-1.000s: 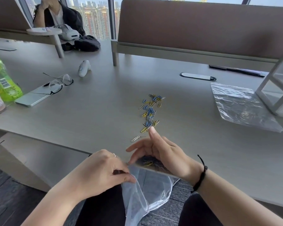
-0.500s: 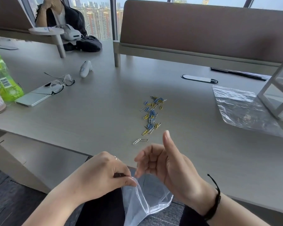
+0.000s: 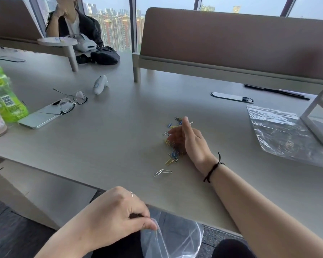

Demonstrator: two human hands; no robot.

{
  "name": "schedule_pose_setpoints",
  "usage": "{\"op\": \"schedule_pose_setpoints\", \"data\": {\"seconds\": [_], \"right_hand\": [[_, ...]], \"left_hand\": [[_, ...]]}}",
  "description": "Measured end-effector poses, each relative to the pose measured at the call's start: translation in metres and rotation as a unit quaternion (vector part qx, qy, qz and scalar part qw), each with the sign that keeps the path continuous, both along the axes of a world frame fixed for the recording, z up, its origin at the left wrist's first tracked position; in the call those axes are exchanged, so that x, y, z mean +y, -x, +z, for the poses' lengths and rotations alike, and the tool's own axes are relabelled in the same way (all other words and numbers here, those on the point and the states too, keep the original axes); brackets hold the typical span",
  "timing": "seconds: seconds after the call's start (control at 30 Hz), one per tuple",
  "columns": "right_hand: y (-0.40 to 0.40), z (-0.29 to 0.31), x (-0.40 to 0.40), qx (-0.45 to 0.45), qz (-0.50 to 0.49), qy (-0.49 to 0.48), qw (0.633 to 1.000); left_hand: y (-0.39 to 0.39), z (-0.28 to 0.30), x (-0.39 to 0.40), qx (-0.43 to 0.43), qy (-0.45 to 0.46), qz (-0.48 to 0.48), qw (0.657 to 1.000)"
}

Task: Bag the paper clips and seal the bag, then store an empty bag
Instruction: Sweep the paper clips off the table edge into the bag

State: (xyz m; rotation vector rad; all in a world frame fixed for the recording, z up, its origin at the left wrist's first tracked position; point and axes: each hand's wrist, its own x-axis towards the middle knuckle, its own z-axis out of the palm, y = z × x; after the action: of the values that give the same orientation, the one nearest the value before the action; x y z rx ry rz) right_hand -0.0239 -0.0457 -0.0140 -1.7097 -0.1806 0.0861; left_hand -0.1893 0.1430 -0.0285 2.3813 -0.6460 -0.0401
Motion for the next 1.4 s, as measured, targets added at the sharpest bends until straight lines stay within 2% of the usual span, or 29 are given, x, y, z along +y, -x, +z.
{"op": "schedule_pose_setpoints", "data": {"seconds": [0.23, 0.4, 0.6, 0.7, 0.8, 0.87, 0.97, 1.4], "right_hand": [[0.015, -0.002, -0.001, -0.001, 0.100, -0.029, 0.995], [0.026, -0.005, 0.003, -0.026, 0.160, 0.021, 0.987], [0.040, -0.003, -0.004, 0.049, 0.224, -0.077, 0.970], [0.045, -0.002, -0.011, 0.058, 0.196, -0.126, 0.971], [0.037, -0.005, -0.009, -0.026, 0.125, -0.023, 0.992], [0.036, -0.007, 0.000, -0.047, 0.139, 0.059, 0.987], [0.043, -0.004, 0.014, -0.029, 0.203, 0.081, 0.975], [0.085, -0.003, -0.012, 0.098, 0.367, -0.042, 0.924]], "left_hand": [[0.000, 0.001, 0.001, 0.007, 0.004, -0.002, 1.000], [0.001, 0.000, 0.001, 0.011, 0.013, -0.004, 1.000], [0.002, 0.003, 0.001, 0.033, 0.018, -0.005, 0.999], [0.002, 0.004, 0.000, 0.041, 0.022, 0.002, 0.999], [0.002, 0.003, 0.000, 0.049, 0.018, 0.012, 0.999], [0.002, 0.002, 0.000, 0.046, 0.019, 0.015, 0.999], [0.003, 0.003, 0.000, 0.038, 0.020, 0.017, 0.999], [0.002, -0.001, 0.002, 0.029, 0.026, 0.009, 0.999]]}}
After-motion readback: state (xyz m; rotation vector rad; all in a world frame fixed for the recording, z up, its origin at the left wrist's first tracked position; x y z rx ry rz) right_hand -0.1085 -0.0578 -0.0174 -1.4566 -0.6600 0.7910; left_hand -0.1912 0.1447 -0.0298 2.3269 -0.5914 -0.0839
